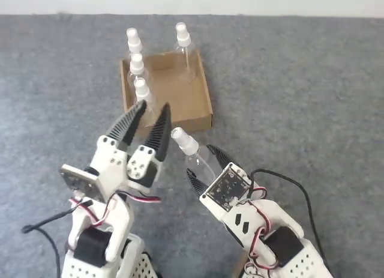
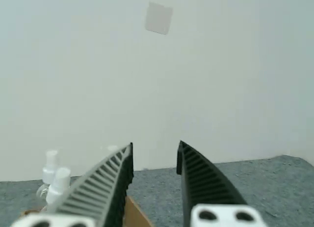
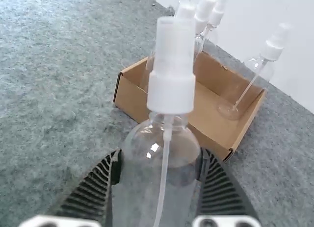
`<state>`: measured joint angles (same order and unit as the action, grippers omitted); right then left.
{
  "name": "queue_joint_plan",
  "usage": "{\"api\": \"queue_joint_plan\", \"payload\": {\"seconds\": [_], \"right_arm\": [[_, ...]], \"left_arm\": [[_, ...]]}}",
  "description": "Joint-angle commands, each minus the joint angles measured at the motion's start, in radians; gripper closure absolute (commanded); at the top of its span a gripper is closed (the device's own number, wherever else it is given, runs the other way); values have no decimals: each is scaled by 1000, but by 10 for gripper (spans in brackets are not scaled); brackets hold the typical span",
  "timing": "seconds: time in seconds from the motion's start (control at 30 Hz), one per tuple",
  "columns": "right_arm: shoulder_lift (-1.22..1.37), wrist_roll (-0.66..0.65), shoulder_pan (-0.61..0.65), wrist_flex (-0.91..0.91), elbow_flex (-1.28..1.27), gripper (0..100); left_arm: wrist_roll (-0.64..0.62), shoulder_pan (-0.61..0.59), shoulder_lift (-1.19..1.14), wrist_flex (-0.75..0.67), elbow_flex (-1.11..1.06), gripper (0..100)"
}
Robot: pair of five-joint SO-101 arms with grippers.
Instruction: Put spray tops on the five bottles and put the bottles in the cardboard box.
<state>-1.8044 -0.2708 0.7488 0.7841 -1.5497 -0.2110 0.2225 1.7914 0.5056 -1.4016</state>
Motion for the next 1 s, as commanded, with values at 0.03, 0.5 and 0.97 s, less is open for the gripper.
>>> {"api": "queue_joint_plan", "payload": {"seconds": [0.03,0.5,0.97], "right_arm": [[-12,-3,-31,2,23,991],[-12,129,-127,-2,32,991],[-12,121,-128,-10,87,991]], "left_arm": [[-78,-107,6,5,58,870],[-83,-238,35,176,74,928],[-83,-371,35,120,-59,989]]}}
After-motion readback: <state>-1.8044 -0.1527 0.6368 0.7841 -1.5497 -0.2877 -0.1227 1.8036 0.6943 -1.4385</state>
